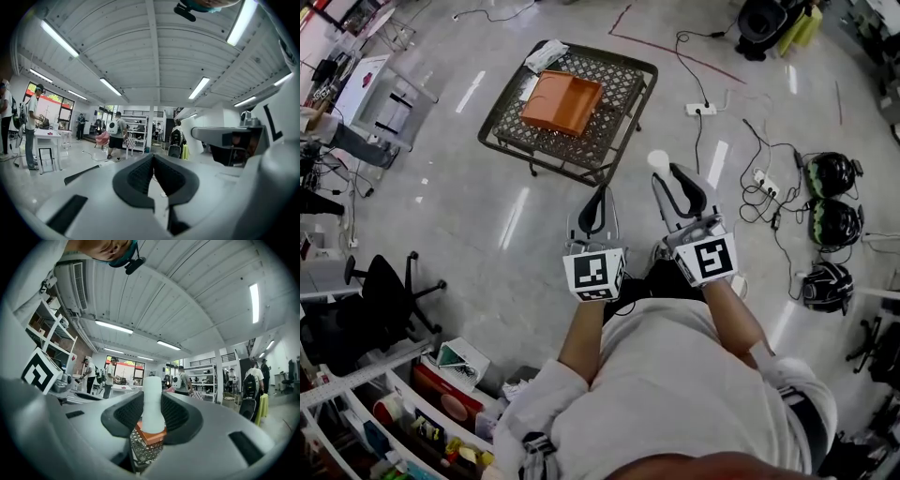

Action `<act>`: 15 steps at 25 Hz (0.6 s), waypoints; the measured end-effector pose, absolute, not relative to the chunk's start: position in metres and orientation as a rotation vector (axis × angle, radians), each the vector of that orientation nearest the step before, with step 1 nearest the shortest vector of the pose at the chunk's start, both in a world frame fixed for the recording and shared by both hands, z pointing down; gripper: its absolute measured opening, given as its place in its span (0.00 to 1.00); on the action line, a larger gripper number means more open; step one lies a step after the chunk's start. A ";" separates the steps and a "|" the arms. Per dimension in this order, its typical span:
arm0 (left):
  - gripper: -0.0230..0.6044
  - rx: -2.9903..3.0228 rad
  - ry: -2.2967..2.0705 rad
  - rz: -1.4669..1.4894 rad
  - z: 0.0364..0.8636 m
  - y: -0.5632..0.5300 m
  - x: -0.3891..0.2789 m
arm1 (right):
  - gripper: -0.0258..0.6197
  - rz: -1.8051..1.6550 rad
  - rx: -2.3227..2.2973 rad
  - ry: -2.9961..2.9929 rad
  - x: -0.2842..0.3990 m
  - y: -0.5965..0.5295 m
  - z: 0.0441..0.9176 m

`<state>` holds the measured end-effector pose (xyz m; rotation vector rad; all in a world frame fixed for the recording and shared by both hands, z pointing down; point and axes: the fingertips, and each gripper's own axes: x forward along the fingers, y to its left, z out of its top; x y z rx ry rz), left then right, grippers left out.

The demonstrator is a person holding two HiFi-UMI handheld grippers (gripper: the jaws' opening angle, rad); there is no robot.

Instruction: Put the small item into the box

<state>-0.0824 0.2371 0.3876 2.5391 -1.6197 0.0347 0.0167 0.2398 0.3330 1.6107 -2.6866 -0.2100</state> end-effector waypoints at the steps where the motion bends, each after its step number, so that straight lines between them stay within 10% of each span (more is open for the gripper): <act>1: 0.05 2.536 -1.616 0.037 0.391 0.234 -0.081 | 0.21 -0.204 1.605 -2.686 0.017 0.237 0.335; 15: 0.05 2.492 -1.682 0.084 0.401 0.135 -0.099 | 0.21 -0.183 1.530 -2.754 0.002 0.127 0.347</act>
